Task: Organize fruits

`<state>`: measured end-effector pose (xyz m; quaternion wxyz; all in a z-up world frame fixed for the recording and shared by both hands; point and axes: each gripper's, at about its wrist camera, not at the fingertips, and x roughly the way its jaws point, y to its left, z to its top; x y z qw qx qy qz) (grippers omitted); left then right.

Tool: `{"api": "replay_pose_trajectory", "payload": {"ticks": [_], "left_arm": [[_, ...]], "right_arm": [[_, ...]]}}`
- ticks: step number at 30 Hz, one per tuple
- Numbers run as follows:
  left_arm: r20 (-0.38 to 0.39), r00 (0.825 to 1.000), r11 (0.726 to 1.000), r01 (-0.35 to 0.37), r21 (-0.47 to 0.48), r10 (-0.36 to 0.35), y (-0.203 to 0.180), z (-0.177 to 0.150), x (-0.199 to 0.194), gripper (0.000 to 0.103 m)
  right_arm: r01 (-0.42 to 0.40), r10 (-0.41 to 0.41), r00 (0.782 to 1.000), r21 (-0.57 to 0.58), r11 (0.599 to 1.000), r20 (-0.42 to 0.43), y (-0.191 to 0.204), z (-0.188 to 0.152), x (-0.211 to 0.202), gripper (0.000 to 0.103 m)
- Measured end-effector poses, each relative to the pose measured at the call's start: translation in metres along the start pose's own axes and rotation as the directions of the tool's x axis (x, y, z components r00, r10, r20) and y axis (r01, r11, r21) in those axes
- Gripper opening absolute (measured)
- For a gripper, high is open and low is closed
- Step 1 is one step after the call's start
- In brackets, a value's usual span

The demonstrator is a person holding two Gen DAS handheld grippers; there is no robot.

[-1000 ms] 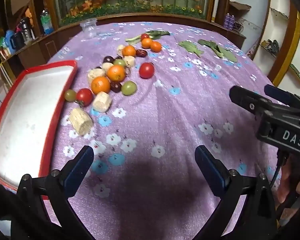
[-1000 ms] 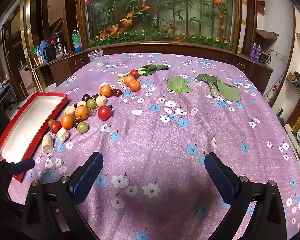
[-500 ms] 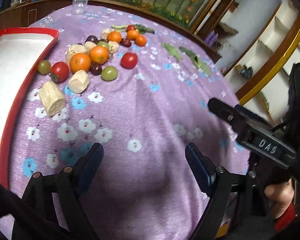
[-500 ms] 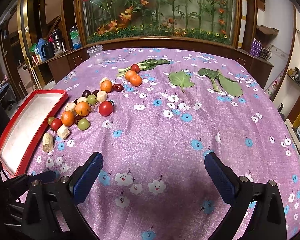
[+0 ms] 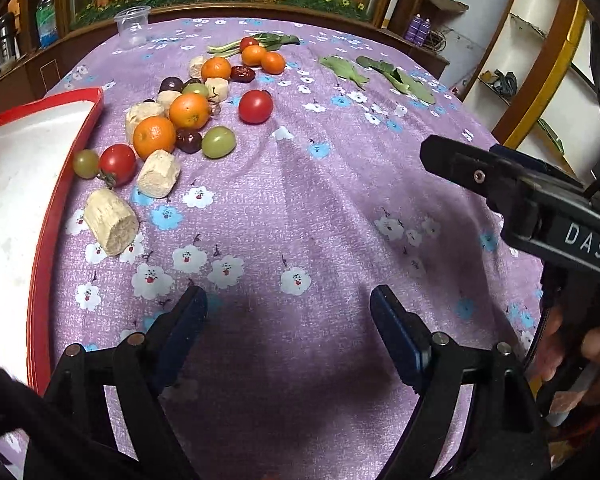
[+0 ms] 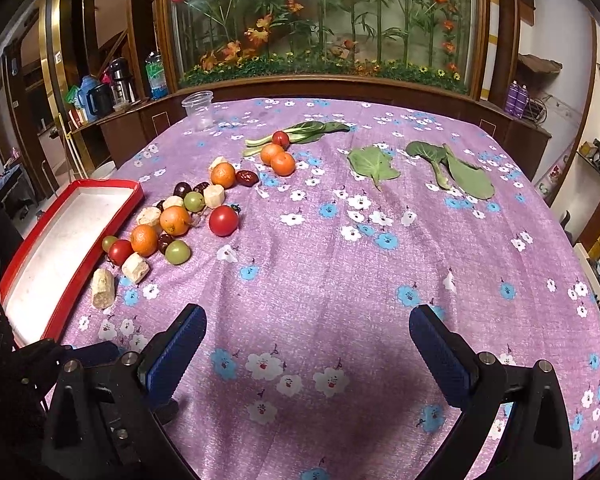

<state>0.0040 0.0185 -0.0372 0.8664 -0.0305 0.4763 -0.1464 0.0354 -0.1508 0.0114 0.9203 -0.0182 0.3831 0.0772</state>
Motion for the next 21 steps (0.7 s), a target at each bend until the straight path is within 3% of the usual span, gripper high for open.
{"api": "replay_pose_trajectory", "payload": {"ticks": [10,16,21], "left_arm": [[0.002,1.000,0.999,-0.031,0.027,0.031,0.003,0.004,0.003,0.084],[0.072,0.997,0.999,-0.026,0.023,0.025,0.003,0.009,-0.008,0.084],[0.098,0.993,0.997,-0.068,0.031,0.065,0.004,0.014,-0.011,0.084]], "right_arm": [[-0.029,0.030,0.999,-0.013,0.999,0.016,0.005,0.002,-0.001,0.102],[-0.046,0.046,0.999,-0.010,0.999,0.012,0.004,0.004,0.001,0.102],[-0.055,0.055,0.998,-0.005,0.998,0.014,0.003,0.006,0.001,0.102]]}}
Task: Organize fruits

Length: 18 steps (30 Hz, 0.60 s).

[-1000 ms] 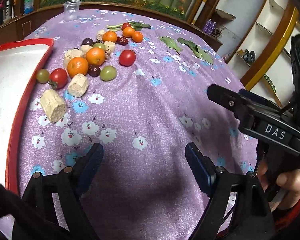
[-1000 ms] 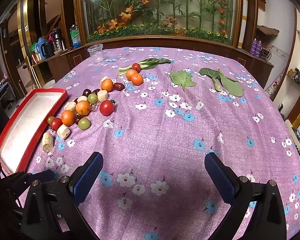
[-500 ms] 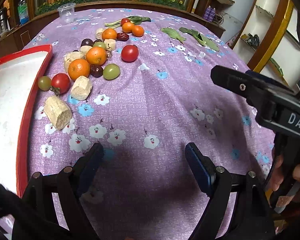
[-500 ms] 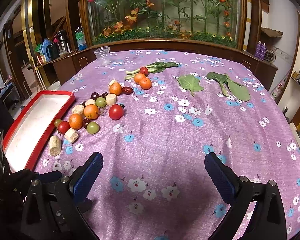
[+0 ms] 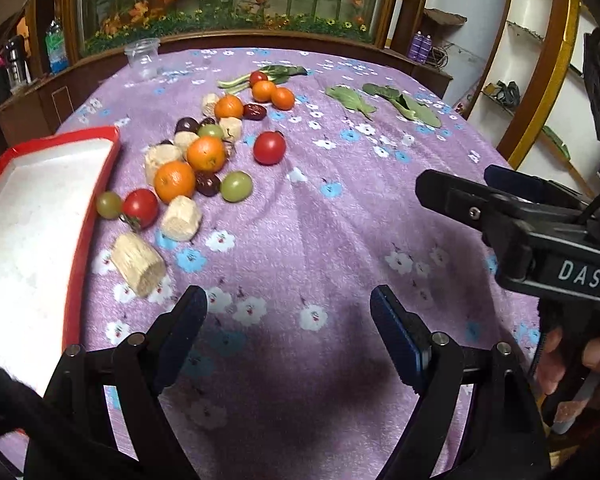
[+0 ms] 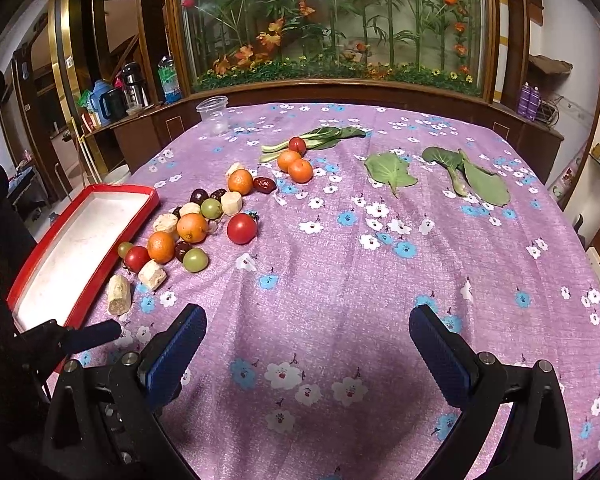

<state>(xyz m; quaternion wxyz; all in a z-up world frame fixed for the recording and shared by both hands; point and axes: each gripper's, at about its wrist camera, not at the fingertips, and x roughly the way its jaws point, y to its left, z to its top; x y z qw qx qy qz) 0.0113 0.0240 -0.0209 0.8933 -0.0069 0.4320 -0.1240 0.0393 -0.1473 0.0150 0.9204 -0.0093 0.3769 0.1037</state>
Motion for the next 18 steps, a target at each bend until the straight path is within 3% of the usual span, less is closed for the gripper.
{"api": "replay_pose_trajectory", "payload": {"ticks": [18], "left_arm": [[0.017,1.000,0.999,-0.026,-0.027,0.026,0.012,0.011,0.002,0.084]], "right_arm": [[-0.027,0.027,0.999,-0.031,0.999,0.016,0.007,0.018,0.004,0.100]]}}
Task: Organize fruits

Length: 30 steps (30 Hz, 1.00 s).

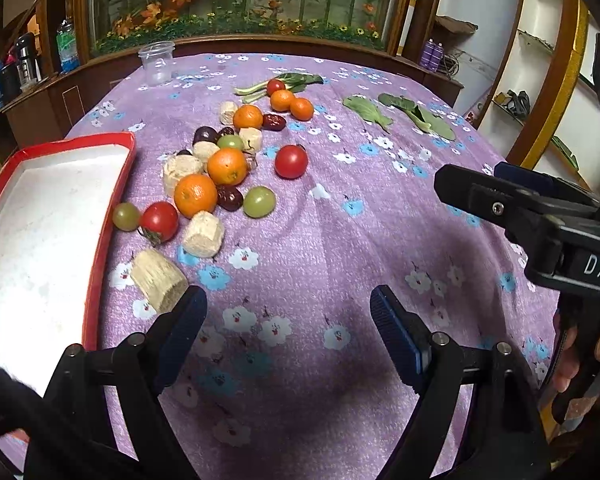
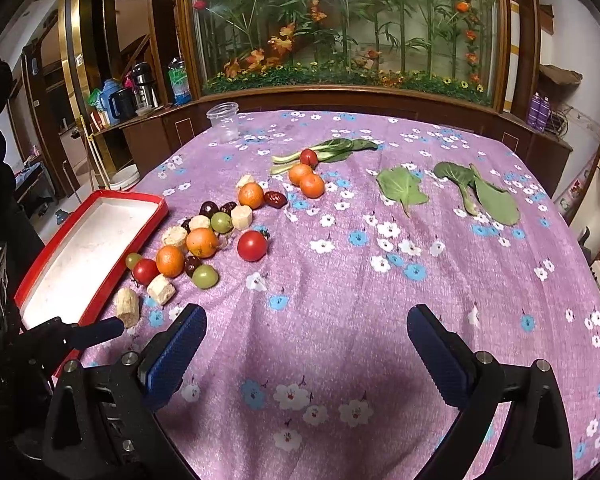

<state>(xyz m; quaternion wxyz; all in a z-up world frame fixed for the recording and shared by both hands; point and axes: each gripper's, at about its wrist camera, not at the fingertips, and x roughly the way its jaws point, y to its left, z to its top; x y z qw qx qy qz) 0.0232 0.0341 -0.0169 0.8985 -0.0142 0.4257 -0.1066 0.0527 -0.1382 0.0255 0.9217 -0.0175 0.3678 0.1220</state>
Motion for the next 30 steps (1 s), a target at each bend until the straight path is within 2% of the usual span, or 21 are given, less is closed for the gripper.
{"api": "replay_pose_trajectory", "payload": {"ticks": [7,11,14,16,19,27,30], "left_arm": [[0.010,1.000,1.000,-0.007,-0.002,0.007,0.005,0.009,0.002,0.084],[0.016,1.000,1.000,-0.015,-0.011,0.015,0.012,0.015,0.002,0.084],[0.020,1.000,0.999,-0.017,-0.028,0.017,0.021,0.018,0.002,0.083],[0.010,1.000,0.999,-0.011,-0.034,0.012,0.026,0.022,0.005,0.071],[-0.011,1.000,0.999,-0.004,-0.038,0.004,0.032,0.027,0.011,0.061],[-0.048,0.999,0.999,0.006,-0.051,-0.008,0.039,0.034,0.028,0.043],[-0.051,0.999,0.998,0.002,-0.059,-0.005,0.043,0.036,0.033,0.042]], "right_arm": [[-0.016,0.016,1.000,-0.006,1.000,0.004,0.003,0.008,0.005,0.099],[-0.044,0.044,0.999,-0.024,0.999,-0.008,0.005,0.016,0.011,0.093],[-0.084,0.083,0.996,-0.027,0.996,-0.035,0.004,0.023,0.022,0.083],[-0.104,0.102,0.993,-0.030,0.994,-0.062,0.004,0.027,0.032,0.077],[-0.150,0.146,0.984,-0.030,0.988,-0.106,0.004,0.031,0.049,0.070],[-0.210,0.203,0.967,-0.032,0.977,-0.152,0.009,0.037,0.080,0.066],[-0.227,0.217,0.961,-0.039,0.973,-0.170,0.014,0.040,0.091,0.061]]}}
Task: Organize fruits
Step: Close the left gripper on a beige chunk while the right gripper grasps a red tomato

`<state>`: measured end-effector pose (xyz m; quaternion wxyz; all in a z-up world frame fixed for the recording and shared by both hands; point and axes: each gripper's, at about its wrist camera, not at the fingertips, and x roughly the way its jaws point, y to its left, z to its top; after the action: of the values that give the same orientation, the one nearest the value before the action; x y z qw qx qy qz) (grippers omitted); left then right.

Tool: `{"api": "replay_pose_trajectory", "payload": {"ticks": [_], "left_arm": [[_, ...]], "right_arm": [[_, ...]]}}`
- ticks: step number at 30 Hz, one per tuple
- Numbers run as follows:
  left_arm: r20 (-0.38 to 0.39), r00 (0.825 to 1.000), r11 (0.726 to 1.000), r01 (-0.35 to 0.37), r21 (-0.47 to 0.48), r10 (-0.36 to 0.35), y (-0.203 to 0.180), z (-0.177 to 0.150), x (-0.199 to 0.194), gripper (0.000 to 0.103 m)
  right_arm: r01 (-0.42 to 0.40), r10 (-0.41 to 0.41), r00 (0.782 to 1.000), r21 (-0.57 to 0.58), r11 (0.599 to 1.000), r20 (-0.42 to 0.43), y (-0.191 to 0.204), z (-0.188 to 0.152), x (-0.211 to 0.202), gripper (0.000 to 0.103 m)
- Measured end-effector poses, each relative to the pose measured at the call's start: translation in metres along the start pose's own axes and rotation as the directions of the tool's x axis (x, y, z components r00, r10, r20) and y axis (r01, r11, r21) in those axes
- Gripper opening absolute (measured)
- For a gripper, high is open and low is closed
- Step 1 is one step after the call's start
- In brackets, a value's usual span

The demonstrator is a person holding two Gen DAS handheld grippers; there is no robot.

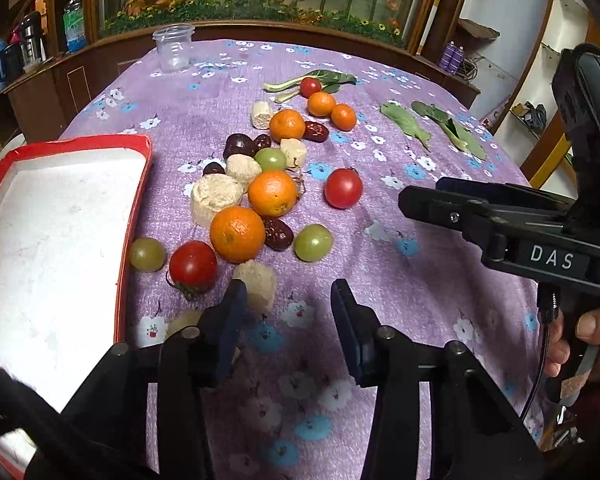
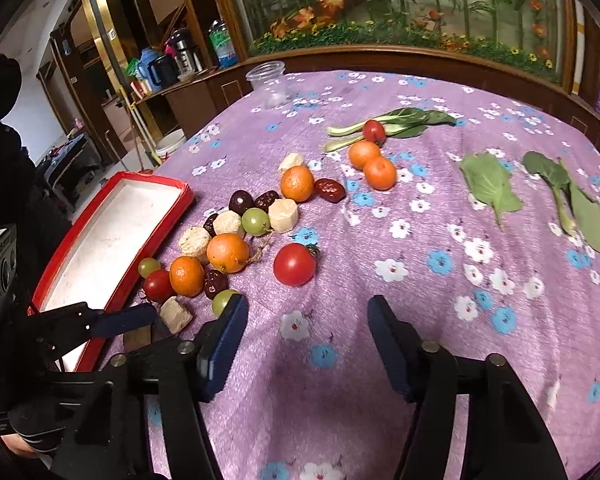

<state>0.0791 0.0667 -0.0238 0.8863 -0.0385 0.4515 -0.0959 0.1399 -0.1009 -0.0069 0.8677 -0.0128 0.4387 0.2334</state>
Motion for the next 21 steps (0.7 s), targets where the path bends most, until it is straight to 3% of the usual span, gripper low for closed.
{"api": "replay_pose_trajectory", "payload": {"ticks": [17,21], "left_arm": [[-0.018,0.999,0.999,-0.051,0.019,0.051,0.010,0.002,0.013,0.039],[-0.026,0.998,0.998,-0.055,0.022,0.056,0.011,0.001,0.015,0.032]], "right_arm": [[0.004,-0.006,0.998,-0.037,0.999,-0.069,0.007,0.018,0.049,0.054],[0.010,-0.013,0.997,-0.041,0.999,-0.080,0.008,0.019,0.058,0.053]]}}
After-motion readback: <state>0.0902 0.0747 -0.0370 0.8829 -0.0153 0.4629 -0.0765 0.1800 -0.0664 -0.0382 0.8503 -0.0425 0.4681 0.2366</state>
